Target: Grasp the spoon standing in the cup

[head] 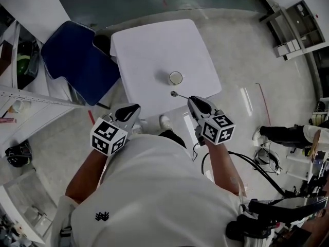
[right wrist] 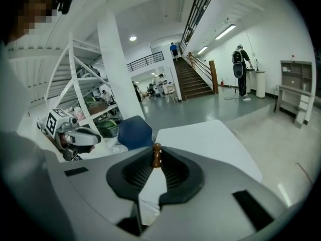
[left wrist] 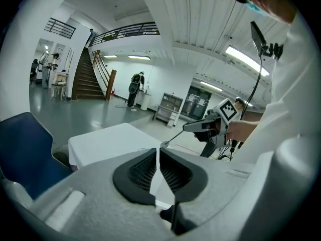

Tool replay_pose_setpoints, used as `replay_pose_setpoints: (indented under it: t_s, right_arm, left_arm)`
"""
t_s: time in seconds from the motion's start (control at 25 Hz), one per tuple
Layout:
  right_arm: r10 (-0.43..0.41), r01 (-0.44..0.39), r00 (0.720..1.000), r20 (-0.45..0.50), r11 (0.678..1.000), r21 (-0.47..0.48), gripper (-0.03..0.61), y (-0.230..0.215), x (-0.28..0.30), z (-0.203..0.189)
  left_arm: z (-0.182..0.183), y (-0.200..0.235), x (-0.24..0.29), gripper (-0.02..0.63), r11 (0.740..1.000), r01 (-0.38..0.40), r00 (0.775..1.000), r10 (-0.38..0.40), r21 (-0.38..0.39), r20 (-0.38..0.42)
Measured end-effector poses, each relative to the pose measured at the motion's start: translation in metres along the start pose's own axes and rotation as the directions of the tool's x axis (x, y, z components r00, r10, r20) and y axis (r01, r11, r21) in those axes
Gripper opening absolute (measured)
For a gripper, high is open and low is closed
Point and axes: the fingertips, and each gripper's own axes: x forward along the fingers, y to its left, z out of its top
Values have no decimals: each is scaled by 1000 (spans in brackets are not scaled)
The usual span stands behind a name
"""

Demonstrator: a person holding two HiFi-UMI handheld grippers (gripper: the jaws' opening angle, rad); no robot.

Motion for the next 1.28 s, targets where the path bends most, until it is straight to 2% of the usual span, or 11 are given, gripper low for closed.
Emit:
replay_pose_setpoints:
  t_s: [0.64,1.28]
  right_arm:
    - [1,-1,1000,-12,1000,-11,49,26,-7,-13]
    - [11,-11,1000,-23,1000,-21,49,18,17,-11]
  left_arm:
    - [-13,0,-10,28,999,28,1000,-28,-21,-4]
    - [-11,18,1,28,999,19,1000,-19,-32,-6]
